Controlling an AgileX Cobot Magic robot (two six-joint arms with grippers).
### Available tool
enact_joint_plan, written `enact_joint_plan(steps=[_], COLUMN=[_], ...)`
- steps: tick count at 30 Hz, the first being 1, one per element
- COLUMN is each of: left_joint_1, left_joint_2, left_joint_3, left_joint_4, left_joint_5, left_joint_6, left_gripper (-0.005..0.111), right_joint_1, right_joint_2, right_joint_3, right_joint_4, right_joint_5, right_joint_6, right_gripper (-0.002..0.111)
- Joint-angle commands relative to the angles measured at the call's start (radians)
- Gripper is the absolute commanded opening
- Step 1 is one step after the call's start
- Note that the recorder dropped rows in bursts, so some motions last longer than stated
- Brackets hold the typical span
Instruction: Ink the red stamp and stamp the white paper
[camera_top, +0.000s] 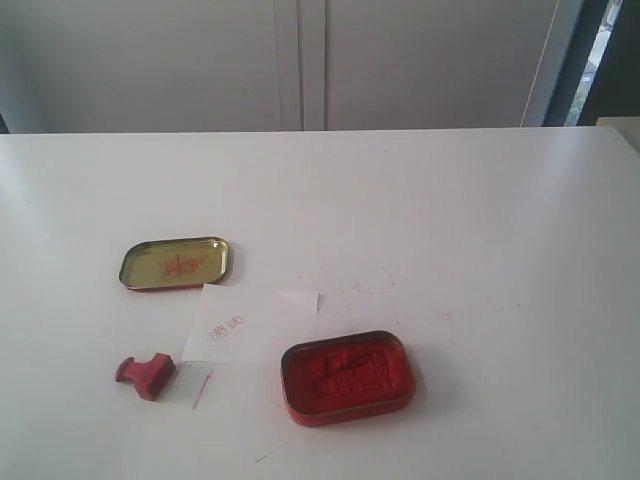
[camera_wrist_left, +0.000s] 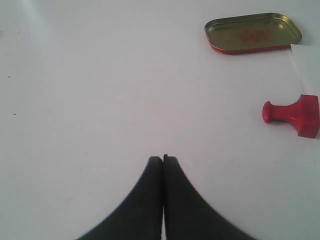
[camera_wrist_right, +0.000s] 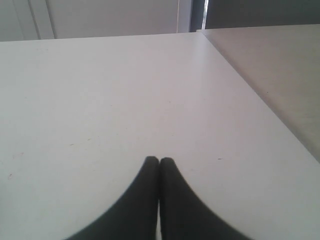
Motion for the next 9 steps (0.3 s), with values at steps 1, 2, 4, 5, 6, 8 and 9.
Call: enact_joint_plan(steps=[1,2,4,5,6,8,9], left_joint_1=[0.002,0.002,0.002,0.002,0.002,0.002,0.002], left_joint_2=[-0.005,-0.005,-0.005,-0.005,-0.005,-0.005,-0.005], left_joint_3=[0.008,0.008,0.008,0.008,0.008,0.008,0.008], left_joint_4=[-0.002,-0.002,-0.002,-0.002,-0.002,-0.002,-0.002], left_joint_5=[0.008,0.008,0.008,0.008,0.008,0.008,0.008], left_joint_6=[-0.006,-0.006,-0.006,-0.006,-0.006,-0.006,-0.006], left_gripper=[0.000,0.000,0.000,0.000,0.000,0.000,0.000], right_joint_1=[0.002,0.002,0.002,0.002,0.002,0.002,0.002], right_joint_2=[-0.004,-0.004,-0.004,-0.004,-0.004,-0.004,-0.004], right_joint_3=[0.005,0.005,0.005,0.005,0.005,0.005,0.005], right_joint_4=[0.002,0.002,0.002,0.002,0.002,0.002,0.002], right_joint_5=[-0.015,-0.015,-0.015,-0.015,-0.015,-0.015,-0.015], right_joint_6=[-0.002,-0.002,-0.002,-0.002,-0.002,-0.002,-0.002], right_gripper=[0.000,0.000,0.000,0.000,0.000,0.000,0.000])
